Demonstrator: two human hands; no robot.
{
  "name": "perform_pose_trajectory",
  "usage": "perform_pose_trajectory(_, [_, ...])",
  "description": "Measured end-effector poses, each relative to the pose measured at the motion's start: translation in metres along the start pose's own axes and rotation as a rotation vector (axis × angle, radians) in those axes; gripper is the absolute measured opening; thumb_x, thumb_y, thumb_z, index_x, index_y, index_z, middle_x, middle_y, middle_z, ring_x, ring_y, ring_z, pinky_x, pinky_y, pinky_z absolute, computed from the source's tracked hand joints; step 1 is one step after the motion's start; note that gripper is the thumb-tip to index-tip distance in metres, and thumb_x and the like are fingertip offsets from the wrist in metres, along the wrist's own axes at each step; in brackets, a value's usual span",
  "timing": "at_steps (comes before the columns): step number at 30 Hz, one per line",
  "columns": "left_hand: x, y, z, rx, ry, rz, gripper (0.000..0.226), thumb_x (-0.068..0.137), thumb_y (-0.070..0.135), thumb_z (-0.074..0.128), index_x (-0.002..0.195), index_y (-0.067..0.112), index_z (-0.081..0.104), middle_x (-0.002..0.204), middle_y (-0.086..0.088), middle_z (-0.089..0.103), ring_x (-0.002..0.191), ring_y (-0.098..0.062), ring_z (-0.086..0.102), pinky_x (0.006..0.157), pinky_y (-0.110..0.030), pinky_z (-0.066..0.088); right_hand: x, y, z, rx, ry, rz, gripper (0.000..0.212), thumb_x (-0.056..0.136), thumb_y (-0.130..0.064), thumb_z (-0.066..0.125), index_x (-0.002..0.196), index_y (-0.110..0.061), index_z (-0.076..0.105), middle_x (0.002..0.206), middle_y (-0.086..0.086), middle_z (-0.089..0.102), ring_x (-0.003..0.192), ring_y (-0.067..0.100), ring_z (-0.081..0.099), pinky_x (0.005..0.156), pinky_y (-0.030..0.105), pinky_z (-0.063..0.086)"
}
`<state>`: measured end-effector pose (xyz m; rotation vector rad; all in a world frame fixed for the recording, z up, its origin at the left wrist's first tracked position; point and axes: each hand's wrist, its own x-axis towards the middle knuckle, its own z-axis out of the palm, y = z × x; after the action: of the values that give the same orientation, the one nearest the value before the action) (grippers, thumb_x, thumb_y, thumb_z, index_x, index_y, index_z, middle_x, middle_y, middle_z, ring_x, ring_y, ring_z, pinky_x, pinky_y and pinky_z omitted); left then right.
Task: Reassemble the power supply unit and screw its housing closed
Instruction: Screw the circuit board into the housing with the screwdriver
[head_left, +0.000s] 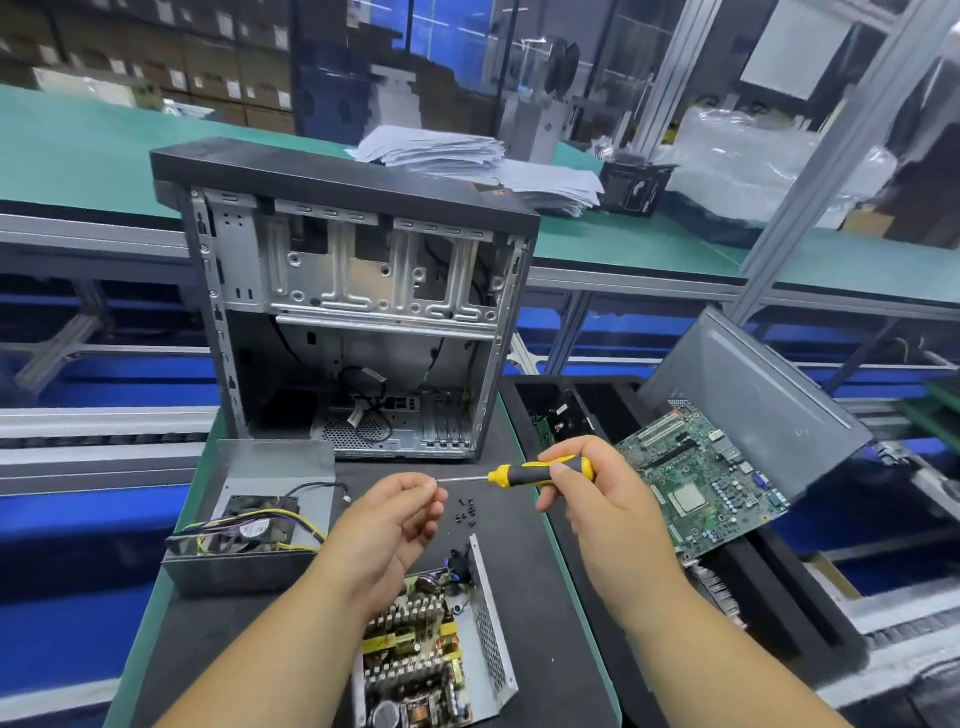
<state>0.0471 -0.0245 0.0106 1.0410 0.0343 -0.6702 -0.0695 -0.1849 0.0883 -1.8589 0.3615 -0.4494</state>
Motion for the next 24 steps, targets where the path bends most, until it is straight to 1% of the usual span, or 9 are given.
perform_pose_trajectory(6, [-0.023,0.0,0.006,-0.024,0.003,0.048,0.006,0.095,0.006,0.057,0.091,0.01,0.06,0.075,-0.001,0.07,0.064,-0.008,0.062,0.061,-0.021,0.052,-0.015,-0.009,-0.01,0.005,-0.032,-0.044,0.017,0.087,-0.034,0.049,0.095,-0.029,0.063,0.073,0.002,0.067,0.059,0.01,0.042,0.063,0.032,0.035])
perform_pose_trajectory(9, [-0.035,-0.009,0.019,-0.005,-0.01,0.061,0.009,0.094,0.007,0.057,0.087,0.011,0.059,0.076,-0.002,0.07,0.063,-0.008,0.062,0.058,-0.019,0.052,-0.026,-0.008,-0.027,0.023,-0.039,-0.05,0.016,0.087,-0.033,0.05,0.095,-0.028,0.063,0.072,0.001,0.066,0.057,0.012,0.039,0.058,0.029,0.034])
perform_pose_trajectory(11, [-0.044,-0.02,0.029,0.009,-0.021,0.06,0.01,0.094,0.007,0.058,0.086,0.012,0.06,0.079,-0.003,0.071,0.064,-0.008,0.064,0.057,-0.019,0.053,-0.035,-0.004,-0.042,0.045,-0.037,-0.045,0.016,0.087,-0.032,0.051,0.095,-0.028,0.063,0.072,0.002,0.067,0.059,0.016,0.041,0.059,0.031,0.036])
perform_pose_trajectory(13, [-0.053,-0.031,0.042,0.021,-0.028,0.052,0.009,0.094,0.008,0.058,0.087,0.013,0.06,0.082,-0.004,0.072,0.066,-0.008,0.064,0.059,-0.018,0.053,-0.046,0.001,-0.061,0.078,-0.026,-0.033,0.015,0.086,-0.032,0.051,0.093,-0.028,0.064,0.073,0.004,0.067,0.063,0.022,0.045,0.065,0.038,0.039])
perform_pose_trajectory(16, [-0.068,-0.048,0.063,0.037,-0.032,0.034,0.009,0.093,0.005,0.058,0.089,0.013,0.059,0.082,-0.004,0.071,0.066,-0.008,0.064,0.059,-0.018,0.053,-0.065,0.01,-0.093,0.133,0.006,-0.024,0.013,0.089,-0.029,0.051,0.091,-0.027,0.064,0.069,0.003,0.064,0.059,0.015,0.043,0.062,0.035,0.034])
perform_pose_trajectory(18, [-0.08,-0.059,0.08,0.04,-0.014,0.025,0.012,0.092,0.001,0.057,0.088,0.012,0.059,0.08,-0.004,0.071,0.064,-0.008,0.064,0.057,-0.017,0.053,-0.077,0.016,-0.115,0.192,0.026,-0.018,0.014,0.096,-0.018,0.051,0.092,-0.021,0.064,0.069,0.004,0.063,0.061,0.016,0.047,0.064,0.034,0.037])
perform_pose_trajectory(19, [-0.086,-0.065,0.088,0.045,-0.006,0.023,0.013,0.092,0.0,0.057,0.087,0.012,0.06,0.079,-0.004,0.071,0.063,-0.008,0.064,0.055,-0.016,0.052,-0.083,0.019,-0.125,0.203,0.033,-0.015,0.016,0.098,-0.013,0.05,0.092,-0.019,0.064,0.069,0.005,0.063,0.062,0.013,0.05,0.066,0.031,0.038])
perform_pose_trajectory(21, [-0.099,-0.077,0.106,0.059,0.001,0.024,0.013,0.091,-0.002,0.057,0.088,0.01,0.061,0.077,-0.005,0.07,0.061,-0.008,0.064,0.051,-0.016,0.051,-0.096,0.023,-0.144,0.216,0.027,-0.015,0.017,0.099,-0.009,0.049,0.094,-0.016,0.063,0.068,0.005,0.063,0.06,0.007,0.052,0.066,0.027,0.037])
perform_pose_trajectory(24, [-0.117,-0.092,0.13,0.063,0.01,0.043,0.013,0.09,-0.003,0.056,0.09,0.007,0.063,0.075,-0.006,0.071,0.059,-0.008,0.065,0.049,-0.015,0.05,-0.113,0.027,-0.169,0.254,0.011,-0.037,0.014,0.099,-0.006,0.047,0.096,-0.009,0.061,0.065,0.003,0.062,0.062,0.005,0.054,0.064,0.02,0.038])
